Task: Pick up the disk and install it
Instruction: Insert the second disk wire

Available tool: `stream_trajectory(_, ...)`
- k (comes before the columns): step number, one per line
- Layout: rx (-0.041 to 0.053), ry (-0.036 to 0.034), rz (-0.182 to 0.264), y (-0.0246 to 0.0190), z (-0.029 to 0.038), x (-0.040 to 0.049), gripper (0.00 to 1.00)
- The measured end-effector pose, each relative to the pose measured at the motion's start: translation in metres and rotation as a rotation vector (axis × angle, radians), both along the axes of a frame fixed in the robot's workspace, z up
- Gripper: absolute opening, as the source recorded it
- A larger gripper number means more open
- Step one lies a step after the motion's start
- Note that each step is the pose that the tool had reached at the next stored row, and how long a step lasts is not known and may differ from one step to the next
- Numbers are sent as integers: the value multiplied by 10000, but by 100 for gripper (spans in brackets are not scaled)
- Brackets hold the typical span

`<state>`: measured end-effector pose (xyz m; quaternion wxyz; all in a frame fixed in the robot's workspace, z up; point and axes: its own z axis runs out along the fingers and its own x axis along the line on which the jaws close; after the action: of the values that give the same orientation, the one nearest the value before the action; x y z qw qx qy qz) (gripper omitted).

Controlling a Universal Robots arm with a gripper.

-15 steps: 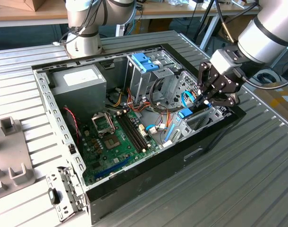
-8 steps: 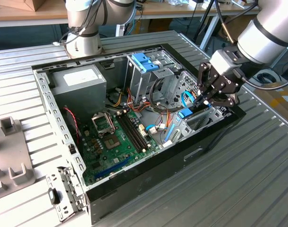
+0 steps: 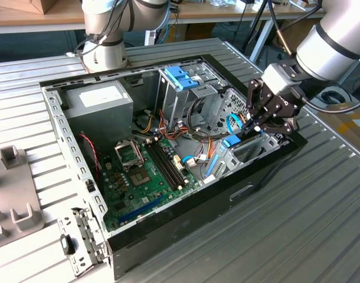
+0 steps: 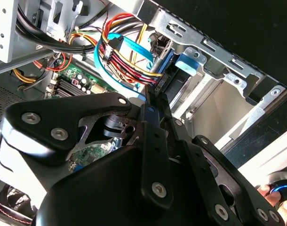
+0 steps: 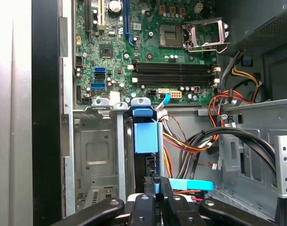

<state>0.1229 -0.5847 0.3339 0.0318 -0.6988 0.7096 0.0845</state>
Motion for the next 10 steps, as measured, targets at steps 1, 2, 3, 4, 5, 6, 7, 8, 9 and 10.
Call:
stream_trajectory(1, 1, 0, 0, 0, -1, 0, 16)
stream_trajectory(2, -1, 0, 1, 0, 0, 0, 16)
stream_trajectory(3, -1, 0, 1, 0, 0, 0, 16)
stream_trajectory(4, 8, -1, 1, 1, -3, 1, 16)
stream_trajectory(5, 12, -1, 0, 1, -7, 1, 17)
stream_trajectory(6, 10, -1, 1, 0, -7, 1, 23)
stream_trajectory(7, 7, 0, 1, 0, -5, 0, 29)
stream_trajectory(8, 0, 0, 1, 0, -1, 0, 29)
stream_trajectory(9, 0, 0, 1, 0, -1, 0, 29)
stream_trajectory(10, 0, 0, 1, 0, -1, 0, 29)
